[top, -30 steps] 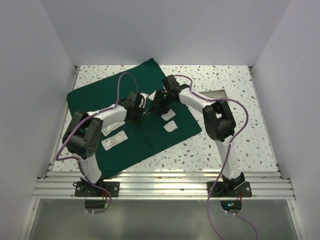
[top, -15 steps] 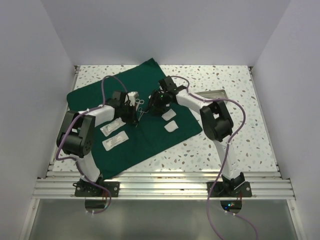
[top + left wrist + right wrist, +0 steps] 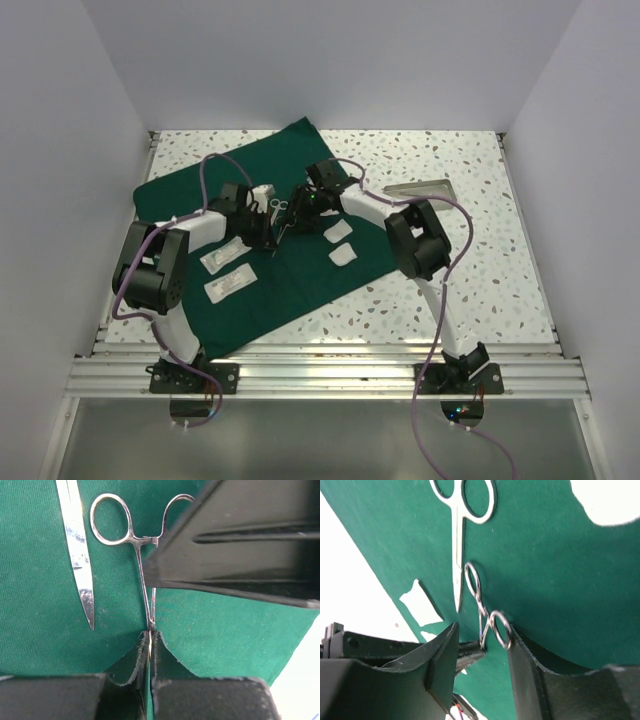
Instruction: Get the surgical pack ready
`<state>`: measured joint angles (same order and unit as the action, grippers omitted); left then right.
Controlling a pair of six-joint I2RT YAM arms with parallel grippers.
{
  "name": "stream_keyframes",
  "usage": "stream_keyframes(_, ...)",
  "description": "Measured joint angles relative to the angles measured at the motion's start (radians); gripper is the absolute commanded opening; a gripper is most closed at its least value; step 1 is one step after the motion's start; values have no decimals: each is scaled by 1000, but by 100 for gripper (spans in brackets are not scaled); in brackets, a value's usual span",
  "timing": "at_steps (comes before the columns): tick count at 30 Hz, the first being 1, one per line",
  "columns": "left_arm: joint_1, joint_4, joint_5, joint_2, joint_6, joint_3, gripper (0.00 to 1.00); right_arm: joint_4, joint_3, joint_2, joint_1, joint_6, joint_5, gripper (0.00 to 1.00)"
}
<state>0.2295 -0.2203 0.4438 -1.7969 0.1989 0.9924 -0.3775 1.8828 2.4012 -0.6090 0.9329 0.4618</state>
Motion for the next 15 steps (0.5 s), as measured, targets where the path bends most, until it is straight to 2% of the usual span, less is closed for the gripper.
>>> stream_keyframes(2,0,0,3,0,0,0,0,6,16,16,-2,14,3,41)
stream_keyframes(4,0,0,4,0,0,-1,0,12,35,33,-5,26,6,32)
stream_keyframes(5,0,0,5,0,0,-1,0,16,44,42,-6,33,5,28)
stream_keyframes(6,0,-1,5,0,-1,-1,2,20,51,49,-6,37,5,18)
stream_keyframes(7,0,-3,5,0,-1,0,17,23,52,53,-7,39,4,13)
stream_keyframes(8,0,-5,5,1,-4,0,24,24,52,54,-7,45,5,2)
stream_keyframes(11,-2,-23,6,12,-9,4,40,46,53,49,-8,51,12,0)
stream_keyframes(15,-2,-98,-39,43,-12,14,49,70,32,39,-7,54,3,0)
